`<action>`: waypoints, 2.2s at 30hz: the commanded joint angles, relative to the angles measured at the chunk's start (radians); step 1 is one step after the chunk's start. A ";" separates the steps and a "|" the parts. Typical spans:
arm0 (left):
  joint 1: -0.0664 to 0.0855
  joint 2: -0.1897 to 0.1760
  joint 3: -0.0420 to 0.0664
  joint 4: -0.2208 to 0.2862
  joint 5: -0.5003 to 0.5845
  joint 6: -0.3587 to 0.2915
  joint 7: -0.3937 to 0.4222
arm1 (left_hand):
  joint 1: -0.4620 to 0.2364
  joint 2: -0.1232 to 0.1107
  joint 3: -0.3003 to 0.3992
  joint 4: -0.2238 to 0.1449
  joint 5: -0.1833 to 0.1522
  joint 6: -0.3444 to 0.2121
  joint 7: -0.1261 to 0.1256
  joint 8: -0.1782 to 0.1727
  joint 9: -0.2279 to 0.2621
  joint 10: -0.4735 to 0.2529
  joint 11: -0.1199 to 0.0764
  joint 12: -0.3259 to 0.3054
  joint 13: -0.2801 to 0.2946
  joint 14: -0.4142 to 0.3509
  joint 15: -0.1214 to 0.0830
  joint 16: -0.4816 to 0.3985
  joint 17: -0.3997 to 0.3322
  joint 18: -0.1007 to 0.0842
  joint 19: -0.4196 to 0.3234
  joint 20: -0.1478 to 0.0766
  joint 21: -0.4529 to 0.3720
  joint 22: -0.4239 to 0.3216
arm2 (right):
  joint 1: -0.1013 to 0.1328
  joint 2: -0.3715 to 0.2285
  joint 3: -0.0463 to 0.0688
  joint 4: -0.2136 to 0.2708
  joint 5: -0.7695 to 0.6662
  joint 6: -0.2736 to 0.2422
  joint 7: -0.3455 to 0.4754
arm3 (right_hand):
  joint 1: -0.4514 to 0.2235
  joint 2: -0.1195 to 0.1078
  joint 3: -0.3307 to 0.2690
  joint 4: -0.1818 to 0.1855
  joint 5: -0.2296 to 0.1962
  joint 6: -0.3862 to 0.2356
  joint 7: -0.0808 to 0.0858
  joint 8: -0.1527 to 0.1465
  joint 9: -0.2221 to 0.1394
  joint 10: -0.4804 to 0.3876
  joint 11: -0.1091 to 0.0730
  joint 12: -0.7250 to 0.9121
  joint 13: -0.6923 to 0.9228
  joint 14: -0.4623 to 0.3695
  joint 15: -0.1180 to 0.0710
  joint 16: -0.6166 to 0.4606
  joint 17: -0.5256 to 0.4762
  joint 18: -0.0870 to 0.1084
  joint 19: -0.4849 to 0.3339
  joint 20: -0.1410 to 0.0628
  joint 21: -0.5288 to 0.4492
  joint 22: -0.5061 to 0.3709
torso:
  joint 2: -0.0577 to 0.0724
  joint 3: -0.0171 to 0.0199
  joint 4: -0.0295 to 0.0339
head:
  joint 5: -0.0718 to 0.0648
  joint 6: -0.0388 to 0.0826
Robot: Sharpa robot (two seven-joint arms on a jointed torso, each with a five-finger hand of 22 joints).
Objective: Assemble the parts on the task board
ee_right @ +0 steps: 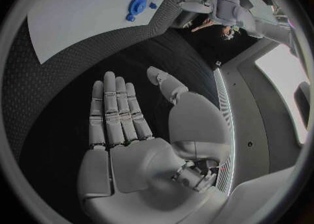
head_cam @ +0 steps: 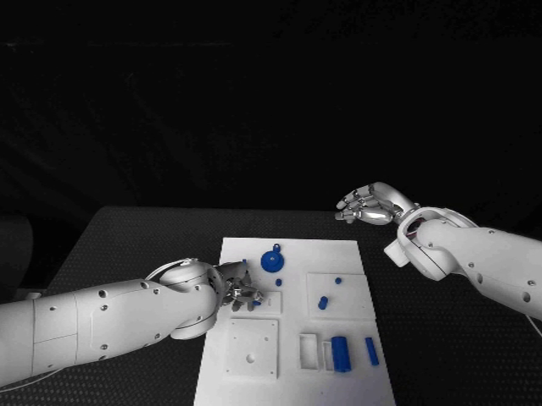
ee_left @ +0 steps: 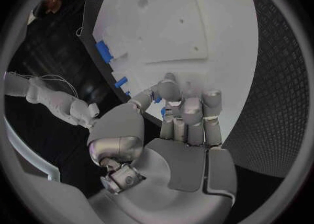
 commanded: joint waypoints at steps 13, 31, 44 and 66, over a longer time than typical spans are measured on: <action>-0.002 0.007 -0.001 0.001 0.004 -0.005 0.007 | 0.014 -0.018 0.073 -0.035 -0.072 0.047 -0.040 0.003 -0.005 -0.021 -0.020 0.000 0.001 0.042 -0.050 -0.006 -0.003 0.014 0.015 -0.135 0.001 0.000 | 0.000 0.000 0.000 0.002 -0.005 0.014 0.011 | -0.002 0.002 -0.002 0.002 0.004 -0.005 0.000 0.007 -0.001 0.006 0.003 -0.002 -0.003 -0.004 0.005 -0.007 0.002 -0.009 -0.009 0.002 -0.005 0.002 | 0.000 -0.0005 0.0001 | -0.002 0.004; -0.002 0.007 -0.001 -0.007 0.008 -0.011 0.005 | 0.001 -0.166 0.053 0.115 -0.297 0.023 -0.035 0.003 -0.010 -0.020 -0.016 -0.026 -0.019 0.039 -0.047 -0.026 -0.012 0.020 0.011 -0.138 -0.010 0.002 | -0.001 0.001 0.000 0.001 -0.005 0.012 0.011 | -0.004 -0.001 -0.004 0.002 0.005 -0.006 0.001 0.006 -0.002 0.006 0.004 -0.002 -0.005 -0.006 0.006 -0.009 0.002 -0.010 -0.011 0.003 -0.008 0.002 | 0.001 -0.0004 -0.0001 | -0.003 0.003; -0.002 -0.004 0.000 -0.014 0.008 -0.019 0.005 | -0.002 -0.183 0.052 0.137 -0.308 0.023 -0.036 0.004 -0.010 -0.019 -0.016 -0.026 -0.020 0.040 -0.047 -0.027 -0.012 0.021 0.011 -0.138 -0.011 0.003 | -0.001 0.001 0.000 0.000 -0.005 0.012 0.011 | -0.005 -0.001 -0.005 0.002 0.005 -0.007 0.001 0.006 -0.003 0.005 0.004 -0.002 -0.006 -0.008 0.007 -0.010 0.003 -0.010 -0.012 0.003 -0.009 0.003 | 0.000 -0.0015 0.0000 | -0.005 0.006; -0.002 -0.009 0.003 -0.014 0.022 -0.043 0.015 | -0.005 -0.280 0.062 0.253 -0.320 0.017 -0.036 0.013 0.000 -0.020 -0.017 -0.026 -0.019 0.038 -0.048 -0.025 -0.009 0.026 0.015 -0.140 -0.012 0.003 | -0.002 0.003 0.000 -0.003 -0.005 0.012 0.012 | -0.006 -0.001 -0.006 0.002 0.006 -0.008 0.002 0.006 -0.004 0.005 0.005 -0.001 -0.009 -0.011 0.008 -0.013 0.003 -0.010 -0.015 0.004 -0.012 0.003 | 0.000 -0.0003 0.0000 | -0.005 0.003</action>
